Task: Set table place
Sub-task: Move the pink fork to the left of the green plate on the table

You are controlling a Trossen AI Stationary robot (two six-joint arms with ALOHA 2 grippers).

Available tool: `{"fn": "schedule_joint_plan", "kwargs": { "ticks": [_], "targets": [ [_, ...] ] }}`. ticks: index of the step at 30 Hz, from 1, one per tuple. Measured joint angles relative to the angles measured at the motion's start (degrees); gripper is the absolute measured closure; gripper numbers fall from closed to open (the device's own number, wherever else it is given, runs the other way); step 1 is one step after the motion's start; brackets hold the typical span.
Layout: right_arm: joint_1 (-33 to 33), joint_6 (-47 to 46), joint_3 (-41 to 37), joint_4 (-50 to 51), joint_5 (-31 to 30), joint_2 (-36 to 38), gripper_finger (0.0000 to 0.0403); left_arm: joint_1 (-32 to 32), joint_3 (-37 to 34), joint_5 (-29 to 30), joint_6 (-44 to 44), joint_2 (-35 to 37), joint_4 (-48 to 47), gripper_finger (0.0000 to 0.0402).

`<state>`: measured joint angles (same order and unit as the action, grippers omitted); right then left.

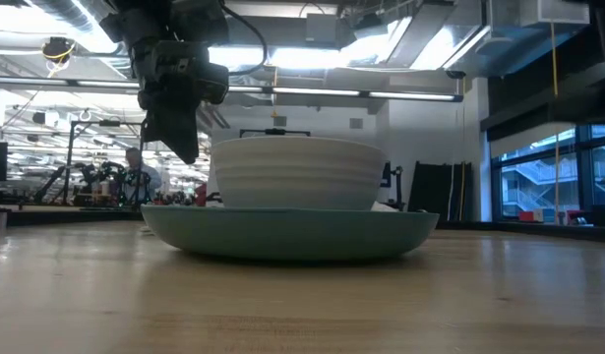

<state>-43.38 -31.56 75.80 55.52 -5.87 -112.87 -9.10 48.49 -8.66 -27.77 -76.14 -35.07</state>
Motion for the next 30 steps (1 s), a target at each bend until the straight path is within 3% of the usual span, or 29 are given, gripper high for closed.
{"fn": "schedule_joint_plan", "kwargs": {
  "ticks": [2, 9, 15, 21, 30],
  "targets": [
    [0.0, 1.2, 2.3, 3.0, 0.2, -0.4, 0.0401, 0.0, 0.0, 0.0, 0.0, 0.0, 0.0, 0.0333],
    [0.0, 10.1, 10.8, 9.3, 0.1, -0.2, 0.0403, 0.0, 0.0, 0.0, 0.0, 0.0, 0.0, 0.0333],
    [0.9, 15.1, 12.9, 11.6, -1.1, -0.2, 0.0403, 0.0, 0.0, 0.0, 0.0, 0.0, 0.0, 0.0333],
    [3.5, 7.4, 10.5, 11.1, 0.5, -0.1, 0.0394, 0.0, 0.0, 0.0, 0.0, 0.0, 0.0, 0.0333],
    [5.9, 2.0, 9.6, 9.4, 5.4, -0.1, 0.0328, 0.0, 0.0, 0.0, -0.1, 0.0, 0.0, 0.0333]
  ]
}}
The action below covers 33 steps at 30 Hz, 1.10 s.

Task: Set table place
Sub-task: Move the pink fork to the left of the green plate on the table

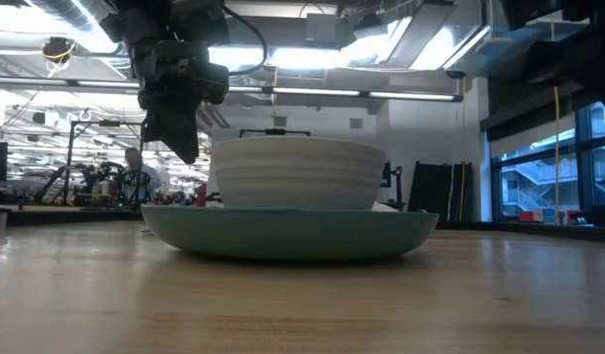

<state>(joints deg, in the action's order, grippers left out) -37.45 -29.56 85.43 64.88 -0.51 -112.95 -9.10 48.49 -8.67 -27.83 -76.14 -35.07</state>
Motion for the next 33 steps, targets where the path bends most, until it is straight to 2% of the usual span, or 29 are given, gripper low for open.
{"fn": "schedule_joint_plan", "kwargs": {
  "ticks": [5, 8, 11, 15, 17, 21, 26, 33],
  "targets": [
    [-0.1, 0.0, 0.0, -3.7, 4.6, 0.0, 0.0293, 0.0, 0.0, 0.0, 0.0, 0.0, 0.0, 0.0333],
    [-0.7, 0.1, 0.0, -4.5, 4.9, 0.0, 0.0278, 0.0, 0.0, 0.0, 0.0, 0.0, 0.0, 0.0333],
    [-1.0, -0.3, -1.3, -5.7, 4.8, 0.1, 0.0271, 0.0, 0.0, 0.0, 0.0, 0.0, 0.0, 0.0333],
    [-1.0, -1.5, -5.3, -10.4, 7.5, 0.1, 0.027, 0.0, 0.0, 0.0, 0.0, 0.0, 0.0, 0.0333],
    [-1.0, -1.1, -6.3, -9.9, 6.6, 0.1, 0.027, 0.0, 0.0, 0.0, 0.0, 0.0, 0.0, 0.0333],
    [-0.9, -0.1, -6.4, -8.4, 0.8, 0.1, 0.027, 0.0, 0.0, 0.0, 0.0, 0.0, 0.0, 0.0333],
    [-0.7, 1.3, -7.1, -11.6, 3.5, 0.1, 0.027, 0.0, 0.0, 0.0, 0.0, 0.0, 0.0, 0.0333],
    [-0.7, 0.0, -7.1, -11.6, 3.7, 0.1, 0.027, 0.0, 0.0, 0.0, 0.0, 0.0, 0.0, 0.0333]
  ]
}}
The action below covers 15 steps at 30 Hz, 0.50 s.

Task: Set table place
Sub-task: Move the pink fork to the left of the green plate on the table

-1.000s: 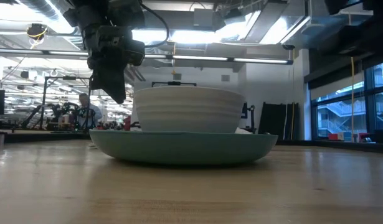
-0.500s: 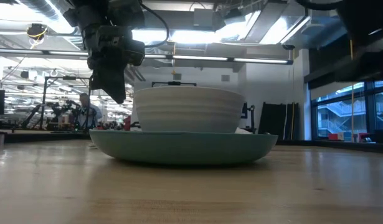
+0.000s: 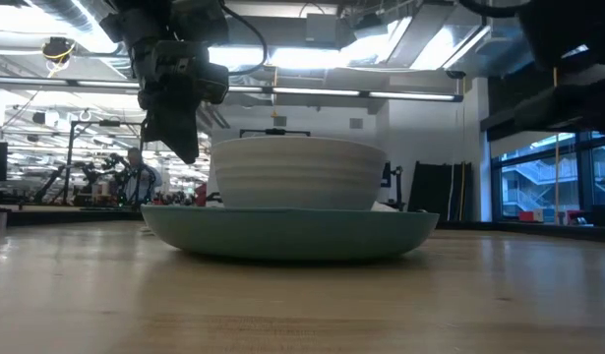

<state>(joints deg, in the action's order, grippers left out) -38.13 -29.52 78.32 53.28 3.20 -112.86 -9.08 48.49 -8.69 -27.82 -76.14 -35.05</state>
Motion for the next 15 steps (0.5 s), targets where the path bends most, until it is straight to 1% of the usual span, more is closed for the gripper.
{"fn": "schedule_joint_plan", "kwargs": {
  "ticks": [7, 15],
  "targets": [
    [0.0, 0.0, 0.0, -1.5, -1.5, 0.0, 0.027, 0.0, 0.0, 0.0, 0.0, 0.0, 0.0, 0.0333],
    [-0.1, -0.2, 0.0, -1.7, -0.5, -2.8, 0.027, 0.0, 0.0, 0.0, 0.0, 0.0, 0.0, 0.0333]
  ]
}}
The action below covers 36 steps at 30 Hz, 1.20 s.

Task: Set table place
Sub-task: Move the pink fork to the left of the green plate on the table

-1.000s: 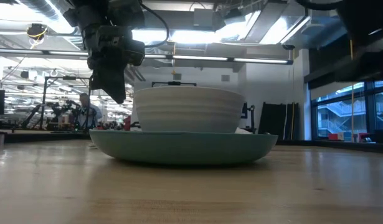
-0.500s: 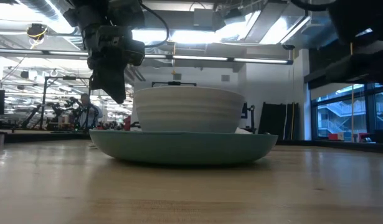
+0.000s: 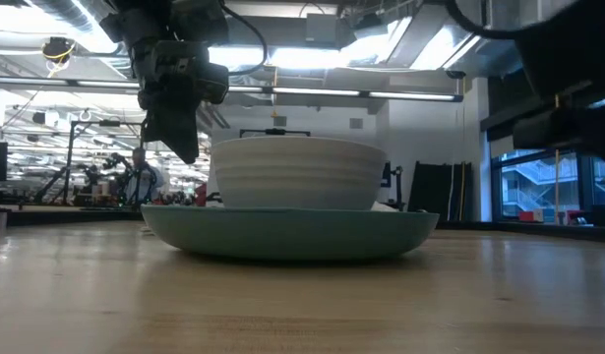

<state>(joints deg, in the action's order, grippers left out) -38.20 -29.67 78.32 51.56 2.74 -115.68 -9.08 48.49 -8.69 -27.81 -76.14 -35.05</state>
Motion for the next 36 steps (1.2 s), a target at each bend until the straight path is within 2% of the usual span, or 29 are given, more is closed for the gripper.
{"fn": "schedule_joint_plan", "kwargs": {
  "ticks": [6, 8, 12, 19, 27, 33, 36],
  "targets": [
    [0.0, 0.0, 0.1, 0.0, 0.0, -1.0, 0.0279, 0.0, 0.0, 0.0, 1.0, 0.0, 0.0, 0.0333],
    [0.0, 0.0, 0.1, 0.0, -0.1, -1.1, 0.03, 0.0, 0.0, 0.0, 1.0, 0.0, 0.0, 0.0333],
    [0.0, -1.6, 0.1, 0.0, 0.0, -1.1, 0.0369, 0.0, 0.0, 0.0, 0.8, 0.0, 0.0, 0.0333],
    [0.1, -5.1, 1.7, 2.2, -1.1, -1.5, 0.0369, 0.0, 0.3, 0.0, -0.6, 2.2, -0.1, 0.0333],
    [1.3, -9.1, 13.0, 17.0, -11.7, -1.4, 0.0369, 0.5, 8.0, -1.8, 0.8, 9.1, 0.0, 0.0347],
    [3.7, -8.3, 25.2, 22.3, -21.2, -1.4, 0.0369, 3.5, 17.5, -1.9, 12.6, 12.9, 0.0, 0.0354],
    [5.0, -7.6, 31.5, 25.7, -27.3, -1.3, 0.0369, 5.7, 21.6, 0.1, 19.0, 13.9, 0.1, 0.0356]
  ]
}}
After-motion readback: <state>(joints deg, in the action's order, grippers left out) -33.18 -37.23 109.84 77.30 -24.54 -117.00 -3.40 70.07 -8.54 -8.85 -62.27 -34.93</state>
